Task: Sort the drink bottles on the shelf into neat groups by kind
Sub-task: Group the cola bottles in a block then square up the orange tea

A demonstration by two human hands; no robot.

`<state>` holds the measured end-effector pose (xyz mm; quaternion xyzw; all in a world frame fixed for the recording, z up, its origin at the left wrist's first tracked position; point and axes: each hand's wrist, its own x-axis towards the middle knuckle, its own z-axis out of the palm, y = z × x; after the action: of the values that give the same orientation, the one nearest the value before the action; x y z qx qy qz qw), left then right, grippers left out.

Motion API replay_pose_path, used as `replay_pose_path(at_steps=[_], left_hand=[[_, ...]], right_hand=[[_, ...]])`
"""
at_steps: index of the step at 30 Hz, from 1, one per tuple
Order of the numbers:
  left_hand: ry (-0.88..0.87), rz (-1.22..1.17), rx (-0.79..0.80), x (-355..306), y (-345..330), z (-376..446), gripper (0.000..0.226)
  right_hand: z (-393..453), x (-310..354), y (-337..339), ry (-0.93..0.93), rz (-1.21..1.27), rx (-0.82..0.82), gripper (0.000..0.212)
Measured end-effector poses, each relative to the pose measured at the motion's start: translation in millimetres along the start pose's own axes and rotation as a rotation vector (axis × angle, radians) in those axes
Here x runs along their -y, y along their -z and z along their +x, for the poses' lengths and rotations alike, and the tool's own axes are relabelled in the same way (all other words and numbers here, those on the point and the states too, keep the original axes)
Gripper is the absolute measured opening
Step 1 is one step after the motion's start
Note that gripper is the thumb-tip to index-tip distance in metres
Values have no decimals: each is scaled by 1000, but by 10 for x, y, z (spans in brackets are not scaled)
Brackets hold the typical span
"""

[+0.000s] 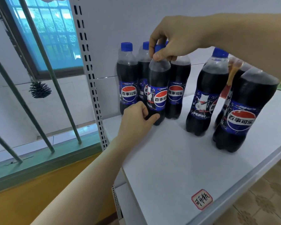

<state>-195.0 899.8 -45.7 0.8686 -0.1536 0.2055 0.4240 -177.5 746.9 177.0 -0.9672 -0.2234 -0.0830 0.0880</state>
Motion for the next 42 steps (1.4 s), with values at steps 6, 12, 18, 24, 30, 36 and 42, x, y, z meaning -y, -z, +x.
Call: replay_pose_path(at_steps=[6,12,18,24,30,36,42], left_hand=[[3,45,12,6,-212,113,35],[-25,8,6,46,-246,85,32],[7,54,1,71,-237,47,30],[-2,71,1,44,-51,-90,22],[-74,-197,55,-22,254,-368,37],[52,-80,77,139,386,-396,49],[118,-50,-12,160,260,-323,42]], right_hand=[[14,-95,44,-48,-14,24,8],[-221,-269,361,-36,-327,-82,27],[-689,-493,543,-143,-389,193,29],[-842,-474,426,-64,-179,110,10],[-595,-76,371,59,-33,-4,6],[-176,284,108,66,-23,17,8],[103,347,-41,1,-52,-8,12]])
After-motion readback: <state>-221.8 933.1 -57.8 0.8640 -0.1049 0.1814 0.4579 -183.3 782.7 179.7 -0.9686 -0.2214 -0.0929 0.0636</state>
